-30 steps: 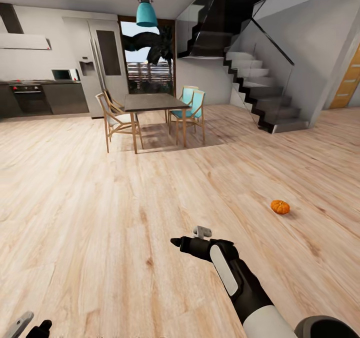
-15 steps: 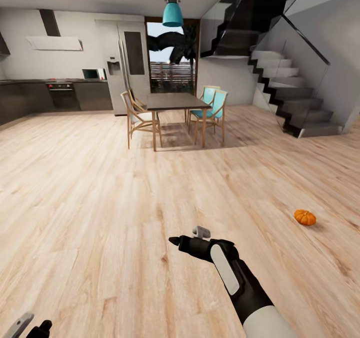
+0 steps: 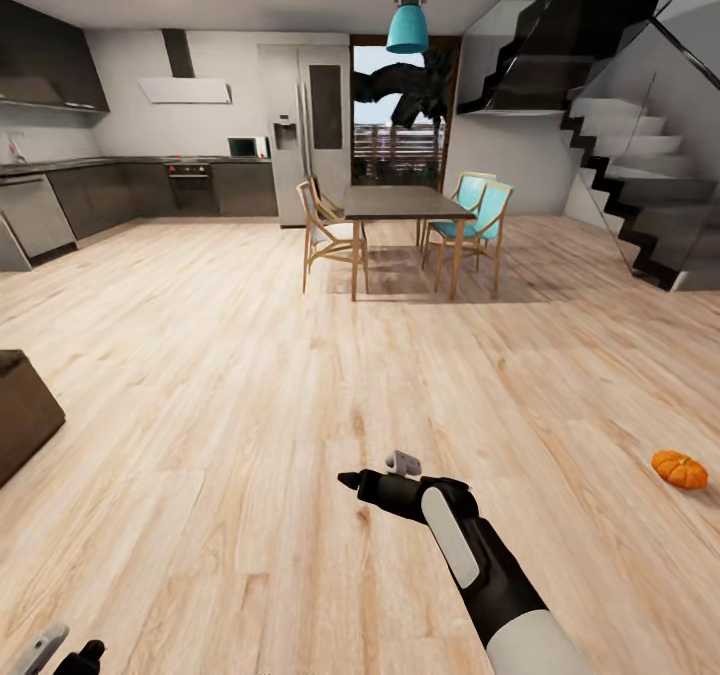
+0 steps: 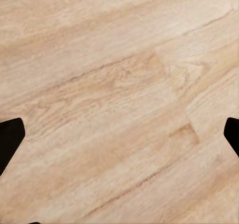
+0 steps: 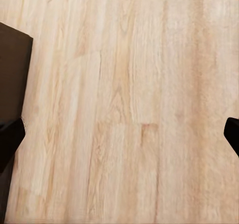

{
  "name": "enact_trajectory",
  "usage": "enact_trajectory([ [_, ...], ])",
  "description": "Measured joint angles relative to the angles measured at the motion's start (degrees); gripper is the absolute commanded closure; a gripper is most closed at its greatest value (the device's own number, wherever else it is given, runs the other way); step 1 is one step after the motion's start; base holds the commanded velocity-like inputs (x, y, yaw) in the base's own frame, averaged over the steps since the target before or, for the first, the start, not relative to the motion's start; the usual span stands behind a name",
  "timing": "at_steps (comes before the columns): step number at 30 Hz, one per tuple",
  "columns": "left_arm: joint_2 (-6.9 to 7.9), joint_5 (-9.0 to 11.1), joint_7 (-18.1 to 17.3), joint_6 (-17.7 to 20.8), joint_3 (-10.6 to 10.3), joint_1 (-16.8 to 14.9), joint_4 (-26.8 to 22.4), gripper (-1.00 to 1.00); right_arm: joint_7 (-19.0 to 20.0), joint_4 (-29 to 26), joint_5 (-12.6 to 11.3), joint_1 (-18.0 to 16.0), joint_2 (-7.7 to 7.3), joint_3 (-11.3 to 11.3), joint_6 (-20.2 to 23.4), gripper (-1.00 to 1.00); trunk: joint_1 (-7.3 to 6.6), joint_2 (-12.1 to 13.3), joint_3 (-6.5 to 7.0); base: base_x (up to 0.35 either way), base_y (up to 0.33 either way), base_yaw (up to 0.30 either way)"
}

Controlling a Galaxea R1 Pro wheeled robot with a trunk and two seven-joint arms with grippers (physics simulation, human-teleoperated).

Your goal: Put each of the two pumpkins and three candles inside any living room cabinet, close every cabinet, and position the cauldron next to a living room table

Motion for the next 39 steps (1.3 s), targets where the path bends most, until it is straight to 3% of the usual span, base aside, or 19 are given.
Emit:
enact_trajectory([
  [16, 0.43, 0.0, -0.3, 0.3, 0.1, -0.5, 1.8, -1.00, 0.1, 0.0, -1.6, 0.0, 0.00, -0.2, -0.1, -1.00, 0.00, 0.0, 0.00, 0.000, 0.000, 0.291],
  [20, 0.49, 0.0, -3.3, 0.8, 0.1, -1.8, 4.2, -1.00, 0.0, 0.0, -2.2, -0.1, 0.00, -0.2, -0.1, -1.00, 0.00, 0.0, 0.00, 0.000, 0.000, 0.291],
  [26, 0.98, 0.7, -4.0, 1.1, 1.3, -0.9, 2.6, -1.00, -0.1, 0.1, -2.2, -0.4, 0.00, -0.5, -0.1, -1.00, 0.00, 0.0, 0.00, 0.000, 0.000, 0.291],
  [28, 1.08, 1.2, -4.0, 2.7, 2.0, 0.5, 0.7, -1.00, -0.1, 0.2, -2.2, -0.8, 0.00, -2.4, 0.0, -1.00, 0.00, 0.0, 0.00, 0.000, 0.000, 0.291],
  [33, 0.82, 1.6, -7.4, 5.1, 3.8, 6.8, -2.3, -1.00, -0.2, 2.8, -3.0, -4.7, -0.01, -11.7, 1.4, -1.00, 0.00, 0.0, 0.00, 0.000, 0.000, 0.291],
  [34, 0.49, 1.6, -11.8, 5.2, 5.0, 8.8, -2.6, -1.00, -0.1, 5.7, -4.5, -6.8, -0.02, -16.6, 4.1, -1.00, 0.00, 0.0, 0.00, 0.000, 0.000, 0.292],
  [37, -0.86, 1.4, -15.9, 4.9, 6.1, 10.5, -1.5, -1.00, 0.1, 8.5, -7.5, -8.7, -0.08, -21.1, 8.4, -1.00, 0.00, 0.0, 0.00, 0.000, 0.000, 0.293],
  [39, -1.54, 1.2, -16.9, 4.7, 6.6, 11.0, -0.3, -1.00, 0.2, 9.1, -9.2, -9.2, -1.02, -22.2, 9.6, -1.00, 0.00, 0.0, 0.00, 0.000, 0.000, 0.294],
])
